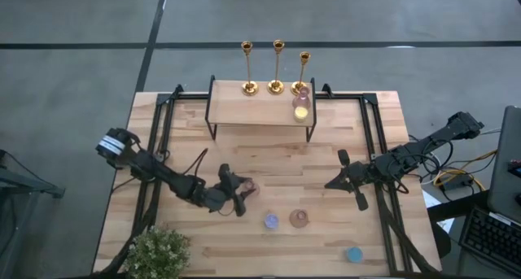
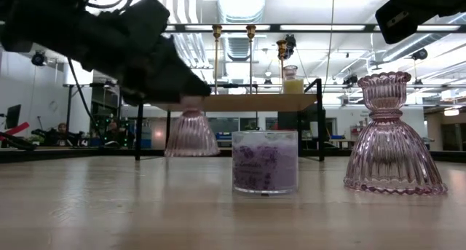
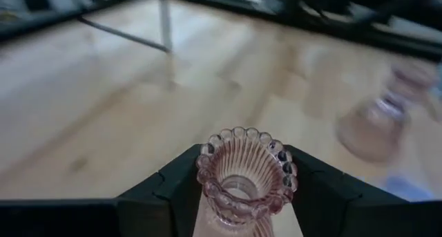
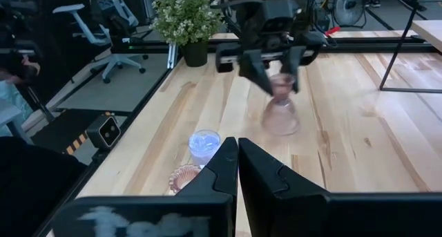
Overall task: Pick & Place candle stick holders
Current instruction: Put the left purple candle holder on the shelf aligned with the other purple candle holder
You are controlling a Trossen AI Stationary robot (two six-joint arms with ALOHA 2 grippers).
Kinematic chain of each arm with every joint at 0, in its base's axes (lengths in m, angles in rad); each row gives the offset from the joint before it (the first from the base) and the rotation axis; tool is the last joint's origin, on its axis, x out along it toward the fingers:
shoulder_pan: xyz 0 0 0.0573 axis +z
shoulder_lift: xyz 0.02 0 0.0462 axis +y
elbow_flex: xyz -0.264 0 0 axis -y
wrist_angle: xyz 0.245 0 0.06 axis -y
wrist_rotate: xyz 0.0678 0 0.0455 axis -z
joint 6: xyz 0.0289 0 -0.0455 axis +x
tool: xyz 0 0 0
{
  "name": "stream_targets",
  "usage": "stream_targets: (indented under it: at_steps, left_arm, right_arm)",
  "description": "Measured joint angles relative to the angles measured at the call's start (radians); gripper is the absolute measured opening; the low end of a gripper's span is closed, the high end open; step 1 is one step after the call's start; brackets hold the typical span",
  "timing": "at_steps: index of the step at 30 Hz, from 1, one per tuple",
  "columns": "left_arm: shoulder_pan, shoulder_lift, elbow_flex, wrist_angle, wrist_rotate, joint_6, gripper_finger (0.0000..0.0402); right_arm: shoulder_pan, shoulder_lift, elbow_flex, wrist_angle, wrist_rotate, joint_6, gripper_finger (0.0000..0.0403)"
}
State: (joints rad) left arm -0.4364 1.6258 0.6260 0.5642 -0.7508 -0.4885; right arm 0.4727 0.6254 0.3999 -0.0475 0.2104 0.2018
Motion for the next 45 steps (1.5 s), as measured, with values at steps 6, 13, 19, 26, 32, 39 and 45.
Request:
stream_targets:
  at_steps: [6, 13, 19, 26, 32, 39, 45]
  left_arm:
    - [0.067, -0.025, 0.050, 0.001, -0.052, 0.031, 0.0180]
    - [0.176, -0.026, 0.187, -0.056, -0.009, 0.164, 0.0179]
    - [0.302, -0.026, 0.333, -0.200, 0.031, 0.163, 0.0180]
    - [0.449, -0.026, 0.473, -0.271, 0.166, 0.188, 0.0180]
    - [0.567, -0.023, 0.574, -0.311, 0.244, 0.234, 0.0180]
    - [0.663, -0.019, 0.598, -0.329, 0.244, 0.226, 0.0181]
    - [0.693, 0.029, 0.598, -0.283, 0.246, 0.224, 0.0181]
  right_arm:
    - [0.000, 0.000, 0.000, 0.000, 0.000, 0.000, 0.0008]
    - [0.000, 0.000, 0.000, 0.000, 0.000, 0.000, 0.0008]
    - [0.000, 0.000, 0.000, 0.000, 0.000, 0.000, 0.0008]
    - [0.000, 0.000, 0.000, 0.000, 0.000, 0.000, 0.0008]
    - [0.000, 0.000, 0.000, 0.000, 0.000, 0.000, 0.0008]
    - [0.000, 0.000, 0.000, 0.000, 0.000, 0.000, 0.0008]
    - [0.000, 0.000, 0.000, 0.000, 0.000, 0.000, 0.0008]
